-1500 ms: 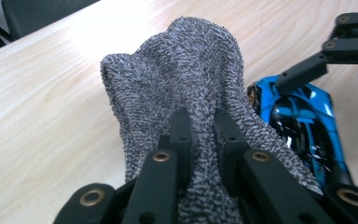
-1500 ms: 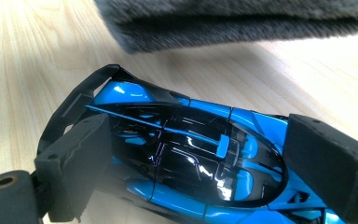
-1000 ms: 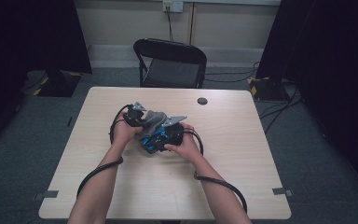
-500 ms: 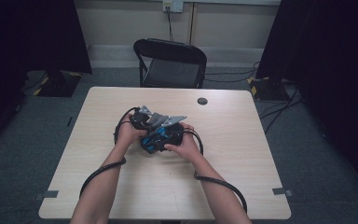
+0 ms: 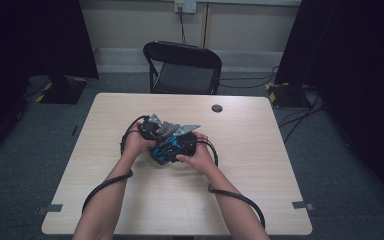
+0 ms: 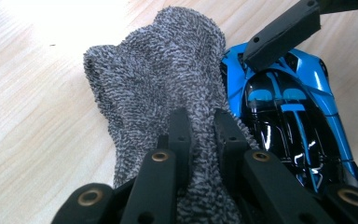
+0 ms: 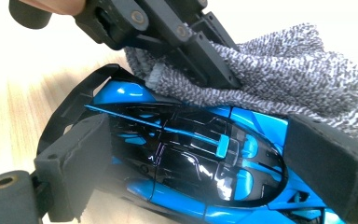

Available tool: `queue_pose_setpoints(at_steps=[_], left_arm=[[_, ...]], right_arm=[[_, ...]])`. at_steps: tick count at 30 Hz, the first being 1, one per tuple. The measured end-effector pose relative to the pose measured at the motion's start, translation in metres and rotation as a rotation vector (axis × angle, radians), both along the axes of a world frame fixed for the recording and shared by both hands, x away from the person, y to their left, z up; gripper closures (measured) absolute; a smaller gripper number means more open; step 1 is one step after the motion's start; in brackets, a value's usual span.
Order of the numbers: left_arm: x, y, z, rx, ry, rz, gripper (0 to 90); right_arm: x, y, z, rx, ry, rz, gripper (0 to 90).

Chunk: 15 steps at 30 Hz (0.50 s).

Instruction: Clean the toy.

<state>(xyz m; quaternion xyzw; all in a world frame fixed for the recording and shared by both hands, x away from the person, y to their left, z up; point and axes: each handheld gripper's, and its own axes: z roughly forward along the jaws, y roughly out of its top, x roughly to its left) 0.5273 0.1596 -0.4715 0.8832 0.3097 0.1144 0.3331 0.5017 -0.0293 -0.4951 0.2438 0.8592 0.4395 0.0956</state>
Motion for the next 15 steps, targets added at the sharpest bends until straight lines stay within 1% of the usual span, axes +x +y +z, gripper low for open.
queue_pose_setpoints(at_steps=[4, 11, 15], left_arm=[[-0.003, 0.005, 0.001, -0.007, 0.005, 0.006, 80.1], [-0.008, 0.016, 0.003, 0.007, 0.014, -0.007, 80.2], [-0.013, 0.022, 0.004, -0.005, 0.017, 0.0, 80.2]], right_arm=[[0.0, 0.0, 0.0, -0.002, 0.002, -0.001, 8.0], [0.0, 0.0, 0.0, -0.002, 0.002, -0.001, 8.0], [0.0, 0.0, 0.0, -0.003, 0.004, -0.001, 8.0]])
